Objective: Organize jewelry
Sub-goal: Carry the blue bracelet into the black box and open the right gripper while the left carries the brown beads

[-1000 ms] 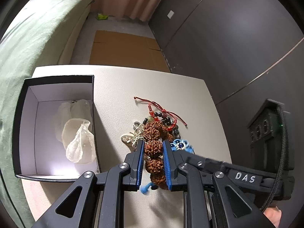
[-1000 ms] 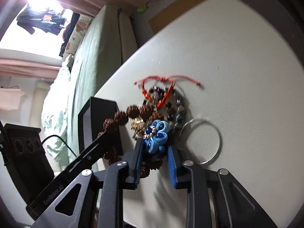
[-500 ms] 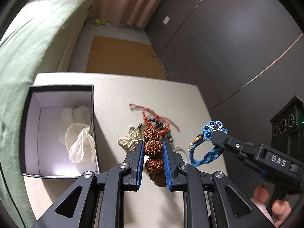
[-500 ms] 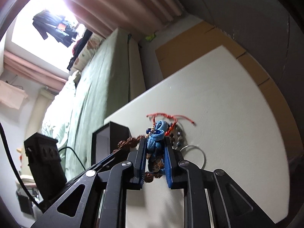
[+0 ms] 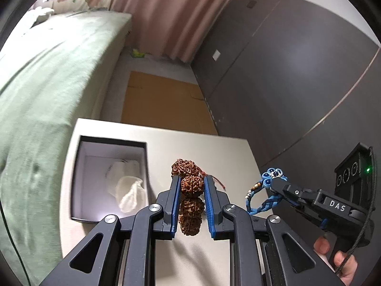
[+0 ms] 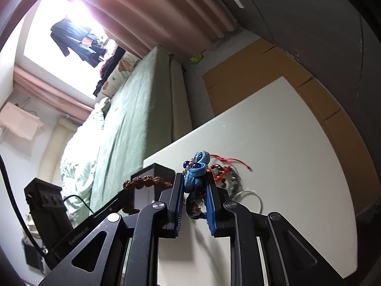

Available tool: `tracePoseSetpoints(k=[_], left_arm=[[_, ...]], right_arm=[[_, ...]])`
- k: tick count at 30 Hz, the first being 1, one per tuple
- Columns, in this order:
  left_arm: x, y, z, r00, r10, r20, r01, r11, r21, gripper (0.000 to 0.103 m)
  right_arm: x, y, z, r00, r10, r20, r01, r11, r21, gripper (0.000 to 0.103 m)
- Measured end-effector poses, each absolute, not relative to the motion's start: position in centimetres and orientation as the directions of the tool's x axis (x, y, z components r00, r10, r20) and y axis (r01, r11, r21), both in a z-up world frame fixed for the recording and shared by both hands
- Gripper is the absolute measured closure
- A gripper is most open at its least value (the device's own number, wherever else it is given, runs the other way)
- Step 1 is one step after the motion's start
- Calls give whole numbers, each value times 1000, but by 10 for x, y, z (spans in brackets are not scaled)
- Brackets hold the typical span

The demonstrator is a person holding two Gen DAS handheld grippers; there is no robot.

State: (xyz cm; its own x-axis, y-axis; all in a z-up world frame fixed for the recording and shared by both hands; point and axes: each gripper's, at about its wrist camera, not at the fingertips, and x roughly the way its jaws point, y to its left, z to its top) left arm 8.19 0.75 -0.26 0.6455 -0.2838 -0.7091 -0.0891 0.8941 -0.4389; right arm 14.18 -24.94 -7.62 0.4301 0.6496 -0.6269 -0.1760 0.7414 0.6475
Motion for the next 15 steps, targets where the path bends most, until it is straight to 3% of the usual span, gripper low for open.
tracePoseSetpoints(k=[15], left_arm=[[40,90,30,746,-261,-612,-152,829,-539,83]], right_arm=[[123,-185,-64,453,709,-541,-305,693,653,84]])
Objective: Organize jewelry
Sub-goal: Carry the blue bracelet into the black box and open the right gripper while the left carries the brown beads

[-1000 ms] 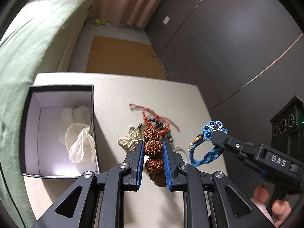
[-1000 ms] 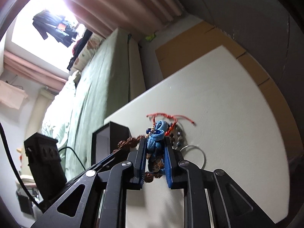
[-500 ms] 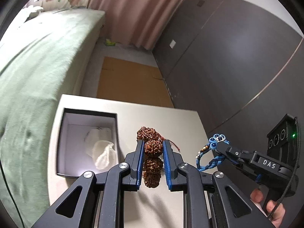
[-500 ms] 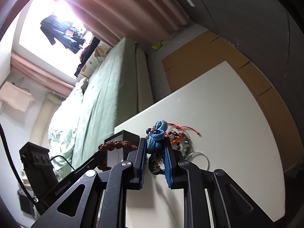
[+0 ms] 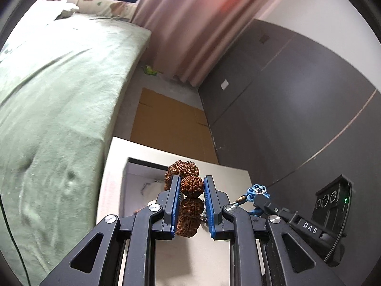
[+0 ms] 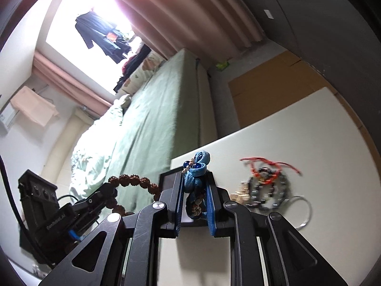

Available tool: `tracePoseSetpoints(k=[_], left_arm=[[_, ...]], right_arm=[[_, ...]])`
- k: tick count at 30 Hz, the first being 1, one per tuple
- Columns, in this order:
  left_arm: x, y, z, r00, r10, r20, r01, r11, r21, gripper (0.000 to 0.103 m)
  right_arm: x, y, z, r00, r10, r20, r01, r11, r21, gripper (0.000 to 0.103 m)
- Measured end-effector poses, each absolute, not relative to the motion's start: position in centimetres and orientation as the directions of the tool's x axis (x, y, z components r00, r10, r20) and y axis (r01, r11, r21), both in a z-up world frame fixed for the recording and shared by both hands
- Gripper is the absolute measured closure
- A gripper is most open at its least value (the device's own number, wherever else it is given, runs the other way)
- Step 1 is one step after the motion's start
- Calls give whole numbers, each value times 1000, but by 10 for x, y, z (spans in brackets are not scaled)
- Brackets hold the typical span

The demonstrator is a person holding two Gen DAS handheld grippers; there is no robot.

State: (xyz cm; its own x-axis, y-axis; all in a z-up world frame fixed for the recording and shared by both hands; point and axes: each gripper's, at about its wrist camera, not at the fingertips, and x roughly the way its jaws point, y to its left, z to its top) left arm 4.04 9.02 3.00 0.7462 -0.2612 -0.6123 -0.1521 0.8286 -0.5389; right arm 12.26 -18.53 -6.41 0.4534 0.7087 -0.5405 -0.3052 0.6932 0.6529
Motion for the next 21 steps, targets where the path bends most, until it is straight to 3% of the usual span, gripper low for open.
tracePoseSetpoints(k=[12,21], left_arm=[[29,135,28,764,-259,-591,-183,792,-583,83],[25,156,28,774,-253,-580,-206,765,-610,83]], right_arm=[[126,-131,-72,393,803,-448,-341,579,741,84],[138,-80,-87,319,820,-475,-367,569,736,84]])
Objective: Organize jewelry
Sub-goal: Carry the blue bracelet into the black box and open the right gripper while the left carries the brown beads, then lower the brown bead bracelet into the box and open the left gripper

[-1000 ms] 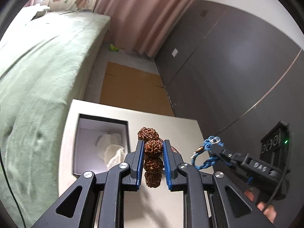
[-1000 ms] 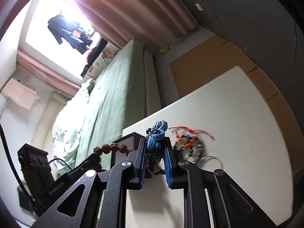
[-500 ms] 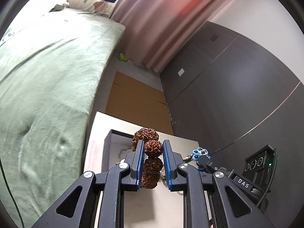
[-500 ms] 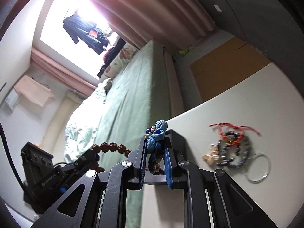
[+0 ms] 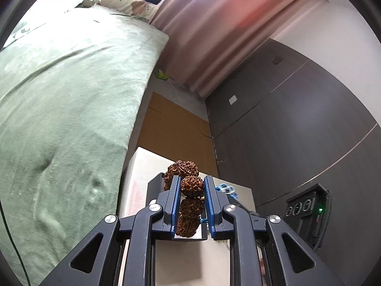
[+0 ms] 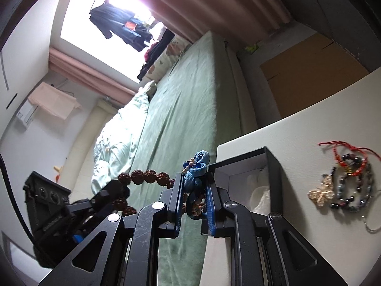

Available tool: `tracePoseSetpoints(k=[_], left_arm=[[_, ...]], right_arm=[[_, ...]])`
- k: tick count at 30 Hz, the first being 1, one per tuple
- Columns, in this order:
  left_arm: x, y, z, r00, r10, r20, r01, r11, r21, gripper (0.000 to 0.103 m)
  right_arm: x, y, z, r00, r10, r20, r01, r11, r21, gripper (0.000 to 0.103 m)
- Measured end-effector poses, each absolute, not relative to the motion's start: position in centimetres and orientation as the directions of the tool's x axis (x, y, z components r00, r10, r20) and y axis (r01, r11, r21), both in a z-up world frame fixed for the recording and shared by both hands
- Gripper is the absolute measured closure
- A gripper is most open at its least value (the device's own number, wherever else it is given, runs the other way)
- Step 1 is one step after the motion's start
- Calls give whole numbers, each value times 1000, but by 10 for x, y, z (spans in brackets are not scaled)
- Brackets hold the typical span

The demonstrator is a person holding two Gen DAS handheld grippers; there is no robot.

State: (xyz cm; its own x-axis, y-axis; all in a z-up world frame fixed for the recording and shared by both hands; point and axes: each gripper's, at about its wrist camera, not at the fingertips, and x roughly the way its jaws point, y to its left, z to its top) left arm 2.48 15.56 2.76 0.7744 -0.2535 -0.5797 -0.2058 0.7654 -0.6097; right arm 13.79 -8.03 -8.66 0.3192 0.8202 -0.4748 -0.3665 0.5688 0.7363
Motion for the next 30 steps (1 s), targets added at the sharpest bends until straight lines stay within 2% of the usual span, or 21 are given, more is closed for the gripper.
tracePoseSetpoints(k=[2,4,6,9,12,13,23,26,27,28,30], left_arm=[[26,156,28,776,-251,-579,-208,764,-610,83],[26,155,29,776,-248,-580,-208,767,-607,83],[27,153,29,773,-252,-582,-206,768,-606,83],[32,145,26,765,-258,-590,-201,775,-599,83],[36,137,24,758,-266,-596,-191,783,-593,83],[38,131,23,754,-271,-598,-185,786,-589,83],[63,92,6,722,-318,-614,-144,799,-583,83],[74,86,-8,718,-280,-637,-176,813,-555,83],[78,85,-13,719,-256,-647,-190,822,-537,80],[86,84,-24,692,-239,-681,-209,837,-506,67],[96,87,-45,618,-254,-744,-261,827,-498,58]], right_arm=[[141,-74,-95,309,788,-532,-354,615,704,82],[144,-74,-105,325,718,-615,-316,696,645,74],[146,-80,-111,327,688,-648,-292,726,623,73],[147,-95,-110,323,690,-648,-281,723,631,71],[144,-112,-100,361,670,-649,-284,742,608,59],[143,-118,-96,374,663,-648,-283,747,601,58],[145,-175,-81,427,619,-660,-224,779,586,58],[149,-188,-82,427,612,-666,-199,782,591,58],[149,-191,-84,428,611,-666,-194,782,592,58],[149,-195,-84,430,609,-666,-188,782,594,58],[150,-205,-83,434,610,-663,-183,781,597,58]])
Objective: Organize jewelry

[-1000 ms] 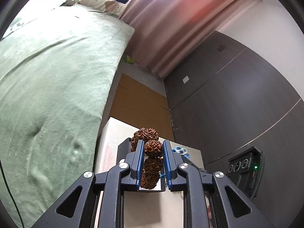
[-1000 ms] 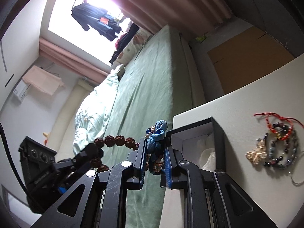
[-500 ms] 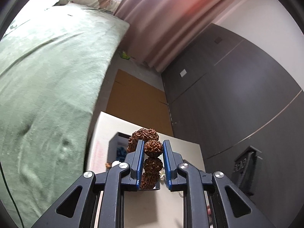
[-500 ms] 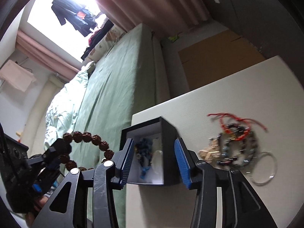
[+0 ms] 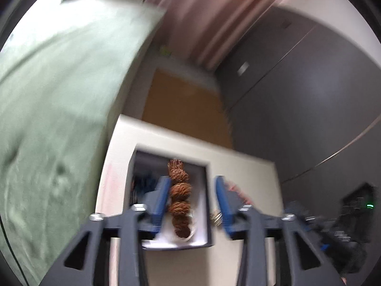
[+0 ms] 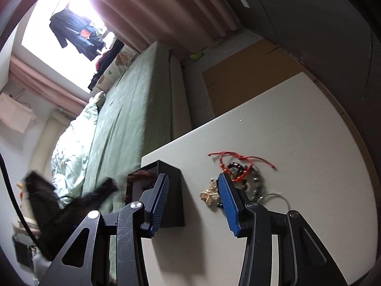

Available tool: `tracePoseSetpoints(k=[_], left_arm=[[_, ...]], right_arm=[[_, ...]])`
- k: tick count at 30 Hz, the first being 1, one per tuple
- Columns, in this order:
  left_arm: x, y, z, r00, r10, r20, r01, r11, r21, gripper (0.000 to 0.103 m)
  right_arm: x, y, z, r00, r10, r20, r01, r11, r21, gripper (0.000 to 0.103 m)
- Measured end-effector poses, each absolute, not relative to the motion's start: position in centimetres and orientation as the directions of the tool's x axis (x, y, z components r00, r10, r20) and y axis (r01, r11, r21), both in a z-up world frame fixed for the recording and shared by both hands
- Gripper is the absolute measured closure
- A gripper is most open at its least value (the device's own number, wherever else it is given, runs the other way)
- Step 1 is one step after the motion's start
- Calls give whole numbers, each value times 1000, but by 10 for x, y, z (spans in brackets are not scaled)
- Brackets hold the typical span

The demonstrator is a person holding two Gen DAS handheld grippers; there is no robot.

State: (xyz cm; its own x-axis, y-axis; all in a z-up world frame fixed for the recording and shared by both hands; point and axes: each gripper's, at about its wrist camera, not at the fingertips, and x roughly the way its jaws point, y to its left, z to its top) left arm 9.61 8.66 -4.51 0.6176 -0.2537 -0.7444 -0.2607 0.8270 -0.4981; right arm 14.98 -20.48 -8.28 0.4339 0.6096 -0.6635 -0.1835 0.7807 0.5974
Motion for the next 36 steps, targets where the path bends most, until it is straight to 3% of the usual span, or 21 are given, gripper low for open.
tracePoseSetpoints(k=[3,6,17,18,21,36], left_arm=[[98,91,-59,593,-255,-764,-307,806,-507,56],[100,89,-58,598,-239,-765,-306,814,-494,43],[102,42,-53,584,-293,-757,-200,852,-484,40],[102,36,-53,584,-297,-756,-188,856,-482,34],[99,18,-48,591,-299,-749,-159,867,-472,26],[106,-58,-56,567,-304,-766,-71,908,-413,26]], right_arm=[[151,-212,-81,439,610,-660,-182,780,599,58],[151,-216,-81,441,602,-665,-174,785,595,58],[146,-234,-86,411,540,-734,-140,833,535,58],[145,-236,-85,411,535,-738,-138,837,530,57],[145,-247,-84,421,513,-748,-120,849,515,40],[148,-308,-90,429,469,-772,-22,860,510,31]])
